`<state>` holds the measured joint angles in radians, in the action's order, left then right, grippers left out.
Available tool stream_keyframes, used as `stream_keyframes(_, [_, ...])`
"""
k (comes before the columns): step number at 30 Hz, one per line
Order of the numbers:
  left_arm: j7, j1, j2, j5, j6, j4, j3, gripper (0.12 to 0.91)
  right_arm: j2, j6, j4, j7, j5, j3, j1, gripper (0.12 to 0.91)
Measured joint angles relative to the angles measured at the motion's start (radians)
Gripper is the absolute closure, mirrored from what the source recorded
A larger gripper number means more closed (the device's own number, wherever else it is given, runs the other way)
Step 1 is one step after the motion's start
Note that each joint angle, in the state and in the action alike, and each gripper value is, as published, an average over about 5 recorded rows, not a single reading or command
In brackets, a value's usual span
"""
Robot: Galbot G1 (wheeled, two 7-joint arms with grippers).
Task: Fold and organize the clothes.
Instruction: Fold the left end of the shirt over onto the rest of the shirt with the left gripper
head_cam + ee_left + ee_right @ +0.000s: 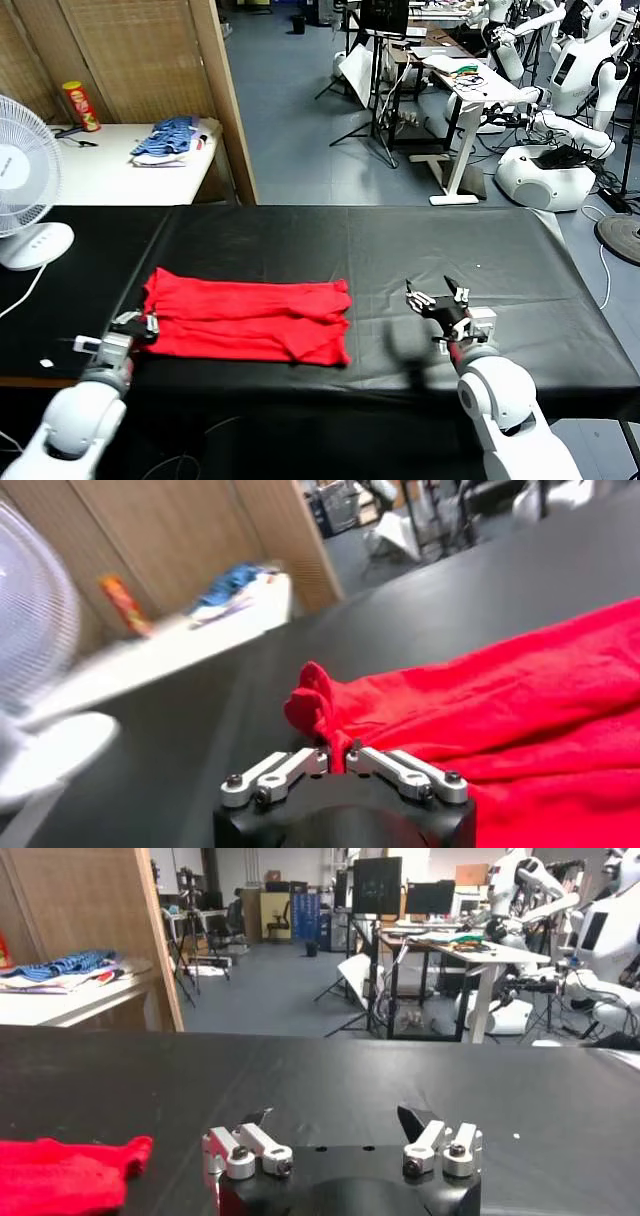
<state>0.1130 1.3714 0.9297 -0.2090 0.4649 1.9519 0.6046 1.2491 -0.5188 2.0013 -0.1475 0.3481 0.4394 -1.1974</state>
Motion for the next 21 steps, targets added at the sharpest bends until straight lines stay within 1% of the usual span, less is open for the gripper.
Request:
stream_keyframes(4, [0.009, -0.013, 0.031, -0.057, 0.031, 0.057, -0.052, 0.860, 0.002, -0.001, 0.013, -0.003, -0.011, 0.008, -0.014, 0.227])
stream_keyframes(6, [0.025, -0.027, 0.058, -0.096, 0.053, 0.087, -0.093, 0.860, 0.003, -0.002, 0.019, -0.005, -0.017, 0.013, -0.023, 0.227])
stream_keyframes(9, [0.059, -0.056, 0.105, -0.169, 0.088, 0.122, -0.164, 0.860, 0.008, -0.002, 0.025, -0.006, -0.026, 0.024, -0.038, 0.227])
stream_keyframes(12, [0.087, -0.089, 0.158, -0.242, 0.111, 0.136, -0.234, 0.860, 0.015, -0.002, 0.028, -0.006, -0.033, 0.034, -0.051, 0.227])
stream_keyframes(14, [0.094, -0.107, 0.194, -0.266, 0.115, 0.137, -0.274, 0.860, 0.018, -0.002, 0.030, -0.006, -0.036, 0.040, -0.057, 0.227])
stream_keyframes(17, [0.096, -0.124, 0.244, -0.274, 0.114, 0.131, -0.325, 0.860, 0.021, -0.002, 0.032, -0.006, -0.040, 0.044, -0.063, 0.227])
stream_keyframes(21, [0.102, -0.134, 0.299, -0.283, 0.113, 0.125, -0.371, 0.860, 0.025, -0.002, 0.028, -0.006, -0.045, 0.042, -0.064, 0.227])
